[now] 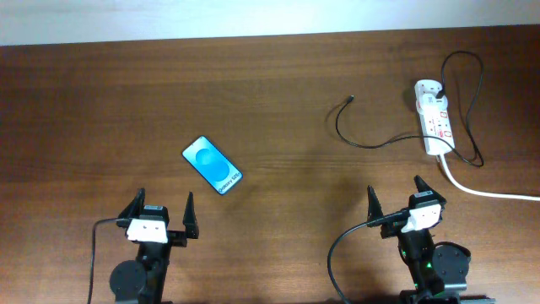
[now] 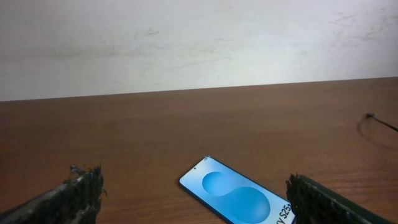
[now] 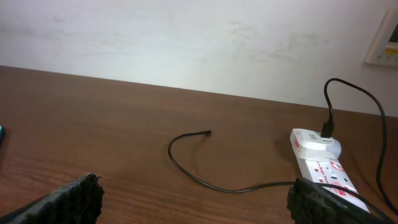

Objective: Plug charger to phone and switch on socket

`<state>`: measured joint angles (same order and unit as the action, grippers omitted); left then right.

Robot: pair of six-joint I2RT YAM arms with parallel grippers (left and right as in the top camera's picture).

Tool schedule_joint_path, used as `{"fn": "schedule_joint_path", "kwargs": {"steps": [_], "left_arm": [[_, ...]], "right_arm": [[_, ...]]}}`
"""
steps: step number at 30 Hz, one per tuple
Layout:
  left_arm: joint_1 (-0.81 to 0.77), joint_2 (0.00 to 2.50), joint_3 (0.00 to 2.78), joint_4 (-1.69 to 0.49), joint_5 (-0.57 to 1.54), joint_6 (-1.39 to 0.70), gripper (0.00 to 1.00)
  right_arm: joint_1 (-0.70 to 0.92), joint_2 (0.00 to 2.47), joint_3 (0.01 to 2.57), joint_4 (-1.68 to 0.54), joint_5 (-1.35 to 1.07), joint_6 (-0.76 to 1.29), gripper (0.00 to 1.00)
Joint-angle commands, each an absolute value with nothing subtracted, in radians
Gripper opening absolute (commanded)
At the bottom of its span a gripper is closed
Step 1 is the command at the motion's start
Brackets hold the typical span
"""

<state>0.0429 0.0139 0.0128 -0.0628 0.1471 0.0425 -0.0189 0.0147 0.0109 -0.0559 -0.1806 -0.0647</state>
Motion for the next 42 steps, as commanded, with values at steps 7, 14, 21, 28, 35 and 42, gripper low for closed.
{"fn": "schedule_joint_path", "kwargs": {"steps": [7, 14, 21, 28, 35, 42], "left_arm": [[0.049, 0.007, 0.009, -0.065, 0.161, 0.058, 0.99], [0.049, 0.007, 0.009, -0.065, 0.161, 0.058, 0.99], [0.049, 0.007, 0.009, -0.065, 0.161, 0.058, 0.99], [0.049, 0.007, 0.009, -0.065, 0.161, 0.058, 0.99], [0.049, 0.007, 0.009, -0.056, 0.191, 0.056, 0.99], [0.049, 0.020, 0.094, -0.073, 0.192, -0.124, 0.99]], "right_arm": [[-0.012, 0.004, 0.006, -0.064, -0.172, -0.071, 0.99], [-0.012, 0.004, 0.006, -0.064, -0.172, -0.071, 0.99], [-0.012, 0.004, 0.006, -0.064, -0.172, -0.071, 0.99], [-0.012, 0.004, 0.006, -0.064, -0.172, -0.071, 0.99], [-0.012, 0.004, 0.006, -0.064, -0.172, -0.071, 0.99], [-0.012, 0.004, 0.006, -0.064, -0.172, -0.071, 0.99]]}}
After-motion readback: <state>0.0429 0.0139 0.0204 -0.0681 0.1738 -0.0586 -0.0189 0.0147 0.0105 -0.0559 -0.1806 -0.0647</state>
